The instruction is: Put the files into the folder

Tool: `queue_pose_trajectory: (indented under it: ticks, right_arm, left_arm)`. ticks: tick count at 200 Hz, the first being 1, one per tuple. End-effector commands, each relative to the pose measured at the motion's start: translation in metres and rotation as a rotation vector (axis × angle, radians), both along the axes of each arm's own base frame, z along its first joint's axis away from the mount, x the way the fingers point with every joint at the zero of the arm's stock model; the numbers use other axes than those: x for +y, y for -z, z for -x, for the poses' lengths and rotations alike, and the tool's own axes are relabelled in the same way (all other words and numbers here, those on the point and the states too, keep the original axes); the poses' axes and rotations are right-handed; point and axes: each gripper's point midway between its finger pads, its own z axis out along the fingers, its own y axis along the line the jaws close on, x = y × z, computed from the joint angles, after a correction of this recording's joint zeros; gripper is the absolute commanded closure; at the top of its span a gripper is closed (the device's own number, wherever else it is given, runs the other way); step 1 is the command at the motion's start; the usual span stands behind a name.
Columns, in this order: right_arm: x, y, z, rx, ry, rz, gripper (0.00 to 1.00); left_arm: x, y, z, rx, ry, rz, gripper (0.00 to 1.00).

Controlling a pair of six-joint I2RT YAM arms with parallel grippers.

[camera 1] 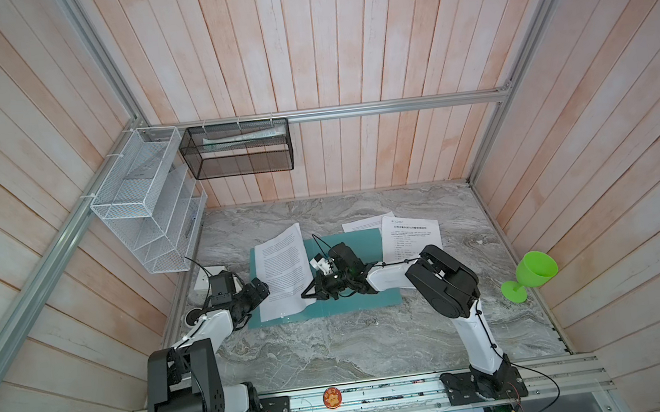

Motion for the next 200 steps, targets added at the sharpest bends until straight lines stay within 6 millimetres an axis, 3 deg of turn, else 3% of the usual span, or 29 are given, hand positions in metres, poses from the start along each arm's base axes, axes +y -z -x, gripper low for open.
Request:
queue_pose_trajectory:
  ticks: [1,49,68,97,120,150,200]
  right_arm:
    - [0.001,0.015,0.012,0.028,-0.049,0.043,1.00]
    - [0.000,0.024,0.017,0.082,-0.024,0.070,1.00]
    - [-0.007,0.017,0.012,0.048,0.007,0.082,1.00]
    - [-0.030,-0.013,-0.002,-0.037,0.059,0.095,0.69]
    - [-0.053,-0.027,0.002,-0.042,0.059,0.118,0.57]
    - [-0.087,-0.029,-0.001,-0.068,0.074,0.192,0.57]
    - [-0.092,0.011,0.008,-0.022,0.023,0.241,0.66]
  left_arm:
    - [-0.007,0.019,0.024,0.096,0.003,0.023,0.02]
    - [-0.006,0.019,0.024,0.096,0.001,0.022,0.02]
    - [-0.006,0.019,0.024,0.095,0.000,0.022,0.02]
    - [-0.006,0.018,0.024,0.097,0.000,0.019,0.02]
    - [-0.005,0.019,0.024,0.098,-0.002,0.019,0.02]
    - [-0.006,0.020,0.023,0.100,0.002,0.022,0.02]
    - [-0.007,0.020,0.022,0.100,0.005,0.026,0.02]
